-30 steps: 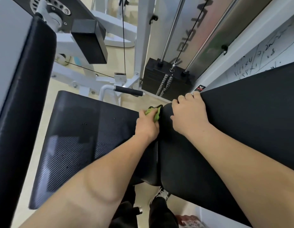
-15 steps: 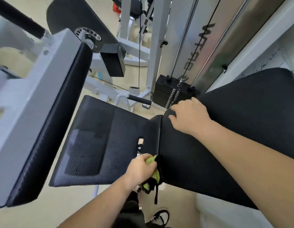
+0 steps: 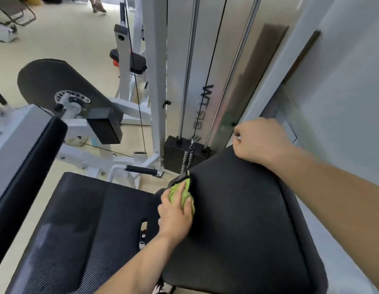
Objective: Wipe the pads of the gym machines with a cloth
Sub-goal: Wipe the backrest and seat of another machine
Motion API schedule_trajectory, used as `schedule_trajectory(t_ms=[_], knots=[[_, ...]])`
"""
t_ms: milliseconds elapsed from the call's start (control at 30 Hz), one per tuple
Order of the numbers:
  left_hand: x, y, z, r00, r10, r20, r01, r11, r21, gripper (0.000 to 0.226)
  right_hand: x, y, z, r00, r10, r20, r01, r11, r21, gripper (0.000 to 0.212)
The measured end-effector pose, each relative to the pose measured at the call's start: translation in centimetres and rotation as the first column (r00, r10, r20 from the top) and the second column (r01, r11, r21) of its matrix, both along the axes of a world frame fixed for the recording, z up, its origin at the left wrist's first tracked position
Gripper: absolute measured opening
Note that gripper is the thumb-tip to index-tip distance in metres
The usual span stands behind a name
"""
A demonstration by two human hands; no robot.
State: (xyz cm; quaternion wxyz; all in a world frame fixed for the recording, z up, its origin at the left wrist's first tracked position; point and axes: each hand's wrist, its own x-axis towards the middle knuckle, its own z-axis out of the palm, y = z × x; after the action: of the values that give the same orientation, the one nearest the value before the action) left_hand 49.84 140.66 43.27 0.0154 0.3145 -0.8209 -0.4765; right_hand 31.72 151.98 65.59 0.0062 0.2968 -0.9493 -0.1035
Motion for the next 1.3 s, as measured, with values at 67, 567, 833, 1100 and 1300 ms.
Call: schedule_trajectory(t_ms=[67,567,833,1100,1300], knots=[[-2.8,-1.5,-0.3,0.986,0.076,0.146,-0.086,0.994,0.065,0.049,-2.1,0.9,1.0,0.981,-0.135,0.141,0.145,0.987,-0.068,0.032],[-13.4,-1.7,11.8,0.934,-0.279,-0.222,0.292,0.956,0.026,0.044,-1.9,3.7,-1.2,0.907,-0.352,0.230,0.420,0.725,-0.546,0.042],[-18.1,0.9,17.6,0.759,-0.425,-0.494,0.566,0.805,0.177,0.030,-3.6,5.3,-0.6,0.875,-0.370,0.313,0.481,0.588,-0.651,0.039],[-19.1,-2.5,13.9,0.688,-0.630,-0.361,0.708,0.691,0.144,0.019,-6.5,1.7,0.8,0.926,-0.277,0.256,0.332,0.921,-0.205,0.033],[-15.1,-10.8,2.2,0.811,-0.585,0.011,0.576,0.800,0.166,0.021,-5.3,-5.6,-1.7,0.894,-0.231,0.384,0.115,0.946,0.302,0.041]])
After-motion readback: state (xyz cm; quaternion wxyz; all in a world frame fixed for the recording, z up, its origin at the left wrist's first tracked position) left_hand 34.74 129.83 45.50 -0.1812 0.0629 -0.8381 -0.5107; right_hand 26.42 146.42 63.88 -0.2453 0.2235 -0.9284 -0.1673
